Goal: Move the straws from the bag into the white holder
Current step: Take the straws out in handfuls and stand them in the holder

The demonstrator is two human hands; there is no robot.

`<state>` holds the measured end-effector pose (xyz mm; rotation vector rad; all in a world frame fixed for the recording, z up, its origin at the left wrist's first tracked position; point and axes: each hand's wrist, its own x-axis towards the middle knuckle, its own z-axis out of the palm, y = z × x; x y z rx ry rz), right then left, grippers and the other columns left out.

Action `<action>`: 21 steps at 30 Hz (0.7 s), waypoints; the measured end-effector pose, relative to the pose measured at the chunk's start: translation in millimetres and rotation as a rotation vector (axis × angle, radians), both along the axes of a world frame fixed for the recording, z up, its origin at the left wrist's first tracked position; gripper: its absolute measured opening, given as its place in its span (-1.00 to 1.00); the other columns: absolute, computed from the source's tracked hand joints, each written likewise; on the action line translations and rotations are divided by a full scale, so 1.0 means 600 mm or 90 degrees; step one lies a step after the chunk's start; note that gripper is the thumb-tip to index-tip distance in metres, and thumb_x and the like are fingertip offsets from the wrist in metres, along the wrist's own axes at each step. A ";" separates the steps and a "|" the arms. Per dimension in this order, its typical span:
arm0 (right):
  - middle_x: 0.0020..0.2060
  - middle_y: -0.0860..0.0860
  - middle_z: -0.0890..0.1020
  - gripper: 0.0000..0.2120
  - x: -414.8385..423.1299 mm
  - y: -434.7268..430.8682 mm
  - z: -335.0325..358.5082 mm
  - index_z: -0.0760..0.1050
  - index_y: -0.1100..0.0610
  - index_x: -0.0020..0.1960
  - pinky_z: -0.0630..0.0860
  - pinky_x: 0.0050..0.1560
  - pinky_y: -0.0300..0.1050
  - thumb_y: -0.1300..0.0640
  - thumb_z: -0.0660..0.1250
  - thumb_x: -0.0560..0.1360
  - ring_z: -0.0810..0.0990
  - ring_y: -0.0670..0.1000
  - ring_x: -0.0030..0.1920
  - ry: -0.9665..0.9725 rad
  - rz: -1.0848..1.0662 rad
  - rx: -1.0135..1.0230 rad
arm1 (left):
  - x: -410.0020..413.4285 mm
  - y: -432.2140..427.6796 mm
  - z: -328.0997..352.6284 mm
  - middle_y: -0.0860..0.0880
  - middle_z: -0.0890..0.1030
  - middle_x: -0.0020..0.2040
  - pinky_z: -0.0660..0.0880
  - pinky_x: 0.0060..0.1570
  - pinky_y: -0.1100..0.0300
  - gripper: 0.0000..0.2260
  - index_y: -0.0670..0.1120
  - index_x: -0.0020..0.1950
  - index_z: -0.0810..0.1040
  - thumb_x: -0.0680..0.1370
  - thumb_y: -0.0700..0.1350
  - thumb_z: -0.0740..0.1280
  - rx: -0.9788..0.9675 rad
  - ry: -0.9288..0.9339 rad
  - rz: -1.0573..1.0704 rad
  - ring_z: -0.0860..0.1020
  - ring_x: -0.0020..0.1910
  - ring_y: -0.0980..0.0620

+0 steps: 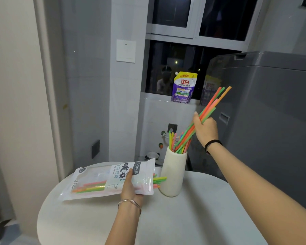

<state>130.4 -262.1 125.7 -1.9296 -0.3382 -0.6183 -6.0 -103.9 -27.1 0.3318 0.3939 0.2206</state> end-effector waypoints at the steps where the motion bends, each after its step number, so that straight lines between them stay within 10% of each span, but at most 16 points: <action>1: -0.50 0.05 0.45 -0.55 -0.001 0.002 -0.002 0.36 0.15 -0.43 0.55 -0.27 0.01 -0.06 0.17 0.56 0.52 0.10 -0.42 0.011 0.012 -0.029 | 0.001 -0.002 0.000 -0.30 0.50 0.35 0.53 -0.58 -0.19 -0.52 -0.10 0.55 0.27 0.65 0.00 0.19 -0.005 0.004 0.001 0.65 -0.27 -0.30; 7: -0.28 0.09 0.61 -0.63 -0.005 0.014 -0.027 0.47 0.14 -0.24 0.58 -0.16 -0.06 -0.14 0.20 0.53 0.63 0.08 -0.23 0.101 0.061 -0.212 | 0.001 -0.004 -0.002 -0.30 0.37 0.48 0.52 -0.54 -0.22 -0.50 -0.10 0.57 0.24 0.64 -0.01 0.19 0.003 0.007 -0.009 0.47 0.25 -0.36; 12: -0.18 0.07 0.63 -0.73 0.001 0.016 -0.038 0.49 0.10 -0.17 0.59 -0.10 -0.04 -0.10 0.26 0.51 0.64 0.07 -0.11 0.104 0.068 -0.216 | 0.001 -0.001 -0.004 -0.25 0.41 0.47 0.52 -0.54 -0.23 -0.51 -0.07 0.56 0.26 0.64 -0.02 0.21 -0.011 0.000 0.004 0.64 -0.23 -0.29; 17: 0.04 0.07 0.56 -0.82 0.010 0.020 -0.043 0.56 0.04 -0.11 0.45 0.25 0.18 -0.07 0.38 0.43 0.51 0.13 0.18 0.136 0.078 -0.159 | 0.001 0.002 -0.007 -0.28 0.39 0.48 0.50 -0.54 -0.27 -0.50 -0.08 0.56 0.24 0.64 -0.01 0.21 -0.014 0.010 -0.009 0.64 -0.07 -0.35; 21: 0.05 0.01 0.55 -0.72 0.013 0.021 -0.041 0.53 0.11 0.06 0.54 0.05 -0.07 0.03 0.44 0.41 0.55 0.05 0.09 0.171 0.186 -0.148 | 0.002 -0.001 -0.005 -0.27 0.41 0.46 0.49 -0.55 -0.27 -0.52 -0.07 0.56 0.26 0.64 -0.03 0.20 -0.018 0.013 0.011 0.65 -0.27 -0.29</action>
